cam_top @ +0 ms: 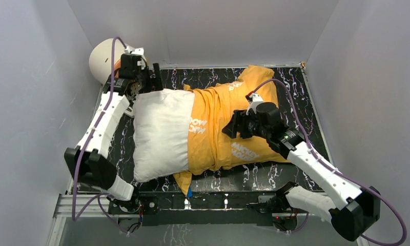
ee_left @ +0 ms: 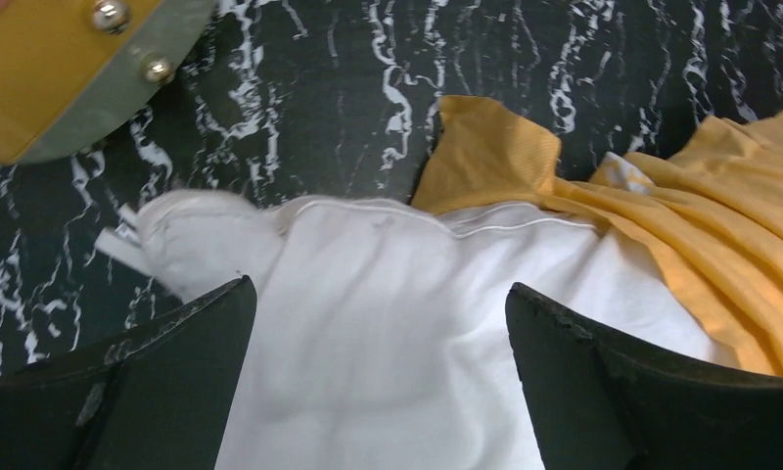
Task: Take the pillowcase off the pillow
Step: Remove the pillow from the pillowcase.
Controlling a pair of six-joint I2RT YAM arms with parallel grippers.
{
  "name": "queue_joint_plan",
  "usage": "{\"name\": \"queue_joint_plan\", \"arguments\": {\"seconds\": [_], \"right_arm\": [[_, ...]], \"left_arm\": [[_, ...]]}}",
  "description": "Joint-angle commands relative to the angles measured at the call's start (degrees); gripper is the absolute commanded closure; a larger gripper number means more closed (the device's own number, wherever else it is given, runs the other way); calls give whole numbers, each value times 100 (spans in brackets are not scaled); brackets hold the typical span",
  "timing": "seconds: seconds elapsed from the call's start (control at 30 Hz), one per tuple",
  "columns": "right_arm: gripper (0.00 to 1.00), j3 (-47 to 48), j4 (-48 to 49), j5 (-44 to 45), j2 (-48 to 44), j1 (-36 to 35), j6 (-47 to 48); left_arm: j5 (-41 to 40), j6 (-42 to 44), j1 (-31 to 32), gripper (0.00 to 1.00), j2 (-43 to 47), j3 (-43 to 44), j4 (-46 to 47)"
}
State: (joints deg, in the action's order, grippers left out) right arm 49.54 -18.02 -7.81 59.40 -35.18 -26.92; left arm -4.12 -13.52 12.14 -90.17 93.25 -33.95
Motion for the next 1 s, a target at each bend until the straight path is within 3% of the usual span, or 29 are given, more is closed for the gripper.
{"name": "queue_joint_plan", "arguments": {"seconds": [0.0, 0.2, 0.27, 0.37, 0.47, 0.57, 0.67, 0.9, 0.97], "right_arm": [[22, -101, -229, 259, -624, -16, -529], [22, -213, -848, 640, -1265, -16, -1173], [22, -446, -954, 331, -1628, -19, -1419], [22, -771, -1090, -76, -2192, -21, -1365], [21, -921, -1594, 502, -2614, -20, -1450], [21, -1319, -1180, 569, -2912, -19, -1844], [22, -1751, -476, 1145, -2833, -19, -2480], [21, -2079, 1355, 2498, -1653, -20, -3384], [21, -1848, 1332, 2666, -1337, -22, -3494]], "left_arm": [[-785, -393, -27, 2, 1474, -594, -281], [-633, -1266, -28, 2, 2819, -1486, -989], [-359, -1426, -27, 2, 3279, -1890, -1173], [441, -1746, -28, 2, 4007, -2428, -1535], [1453, -2042, -28, 2, 4920, -3038, -1649], [2059, -2134, -23, 2, 5625, -3493, -1707], [2640, -2066, -28, 2, 5673, -3840, -1903], [3897, -2140, -14, 2, 6041, -5040, -1630], [4125, -2285, -10, 2, 6214, -5395, -1540]]}}
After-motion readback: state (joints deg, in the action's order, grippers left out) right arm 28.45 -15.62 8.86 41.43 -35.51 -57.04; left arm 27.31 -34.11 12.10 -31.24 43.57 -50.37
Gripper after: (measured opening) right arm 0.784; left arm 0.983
